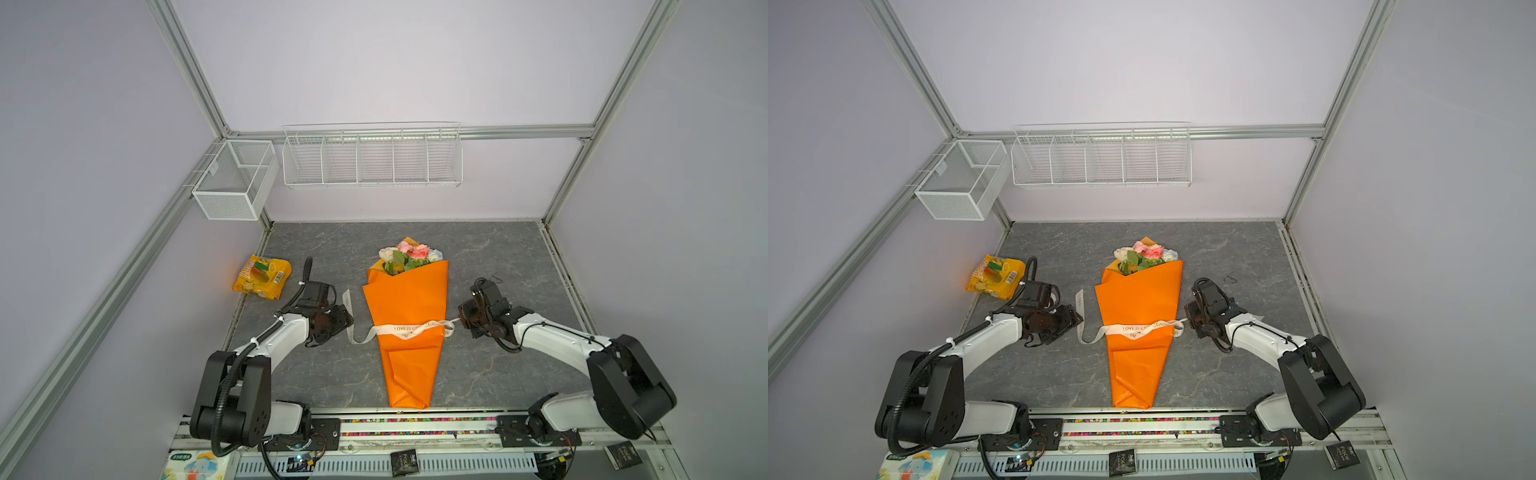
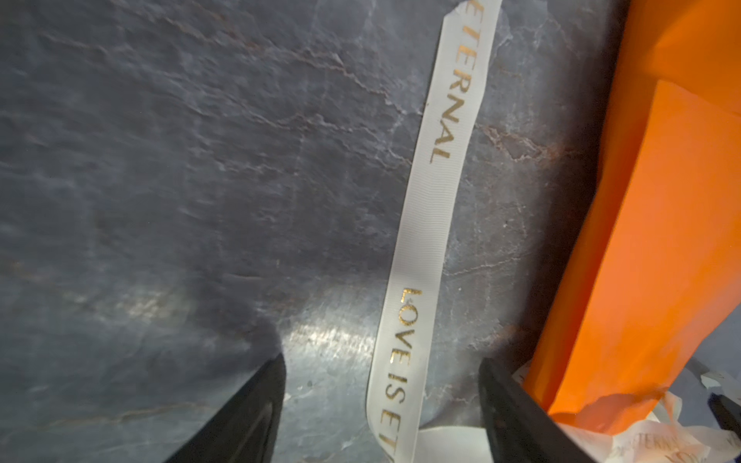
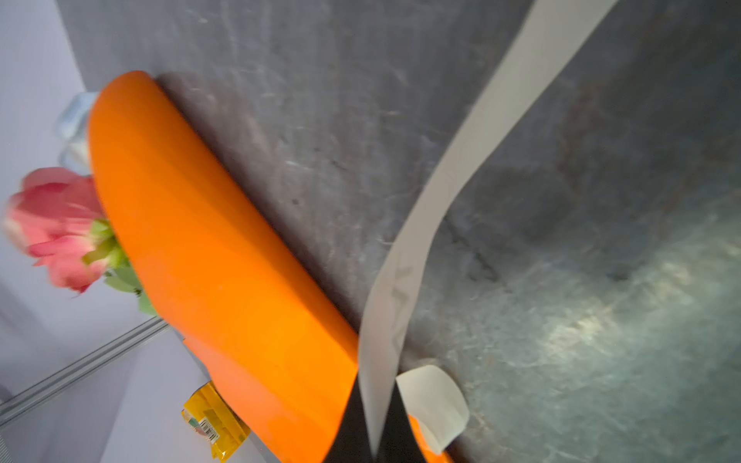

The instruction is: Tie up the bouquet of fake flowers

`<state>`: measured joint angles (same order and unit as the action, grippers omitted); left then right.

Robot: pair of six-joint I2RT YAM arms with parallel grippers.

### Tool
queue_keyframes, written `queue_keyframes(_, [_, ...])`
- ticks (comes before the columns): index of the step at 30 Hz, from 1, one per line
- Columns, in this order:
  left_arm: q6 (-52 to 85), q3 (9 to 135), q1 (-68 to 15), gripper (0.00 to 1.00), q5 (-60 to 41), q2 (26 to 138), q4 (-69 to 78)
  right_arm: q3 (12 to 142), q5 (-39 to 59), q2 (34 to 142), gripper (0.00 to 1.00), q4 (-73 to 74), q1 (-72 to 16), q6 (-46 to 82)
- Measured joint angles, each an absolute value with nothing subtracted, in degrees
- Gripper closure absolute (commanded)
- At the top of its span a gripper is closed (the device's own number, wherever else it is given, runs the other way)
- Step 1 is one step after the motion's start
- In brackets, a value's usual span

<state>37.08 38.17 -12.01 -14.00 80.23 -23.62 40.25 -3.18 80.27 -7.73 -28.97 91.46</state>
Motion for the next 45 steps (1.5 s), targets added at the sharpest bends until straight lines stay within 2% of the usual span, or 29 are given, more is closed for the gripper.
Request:
queue_keyframes(3, [37.4, 38.7, -12.4, 0.3, -14.4, 81.6, -22.1, 41.4, -3.2, 80.2, 0.94, -8.1, -29.0, 90.1])
queue_keyframes(10, [37.2, 42.0, -16.1, 0.46, -13.5, 86.1, -21.2, 41.4, -2.5, 81.0, 0.94, -9.7, -29.1, 88.3])
queue_keyframes(12, [36.8, 43.4, -17.3, 0.55, -11.9, 87.4, -22.1, 41.4, -2.5, 81.0, 0.94, -10.0, -29.1, 88.0])
queue_keyframes(14, [36.2, 44.7, -18.1, 0.53, -9.7, 88.3, -23.9, 41.4, -2.6, 81.0, 0.94, -10.5, -29.2, 87.6])
queue_keyframes(16, [35.4, 46.3, -18.9, 0.42, -7.0, 89.0, -26.8, 41.5, -2.8, 81.0, 0.94, -11.4, -29.3, 87.2])
queue_keyframes(19, [34.3, 47.7, -19.6, 0.35, -2.7, 89.0, -32.2, 42.0, -3.1, 81.0, 0.94, -12.8, -29.4, 86.8])
queue_keyframes(26, [37.6, 47.7, -23.0, 0.32, 0.1, 83.9, -42.3, 42.8, -3.4, 81.0, 0.94, -14.2, -29.4, 85.0])
queue_keyframes(32, [42.8, 47.9, -28.3, 0.32, -0.1, 86.7, -44.1, 42.8, -3.4, 81.0, 0.94, -14.8, -29.4, 84.4])
queue_keyframes(35, [44.2, 49.5, -29.5, 0.39, 0.0, 89.4, -44.2, 42.8, -3.4, 81.0, 0.94, -14.9, -29.4, 84.1])
queue_keyframes(37, [44.7, 50.5, -29.8, 0.48, 0.1, 90.9, -44.1, 42.9, -3.4, 81.0, 0.94, -14.9, -29.4, 83.9])
queue_keyframes(39, [45.2, 50.7, -29.9, 0.51, 0.7, 91.4, -44.3, 42.9, -3.4, 81.0, 0.94, -14.9, -29.4, 83.9])
queue_keyframes(41, [45.4, 50.7, -29.9, 0.61, 1.2, 91.6, -44.6, 42.9, -3.4, 81.0, 0.94, -15.0, -29.4, 83.9])
queue_keyframes(45, [45.3, 52.1, -29.9, 0.68, 1.5, 93.1, -45.5, 42.9, -3.4, 81.0, 0.94, -15.2, -29.4, 83.7])
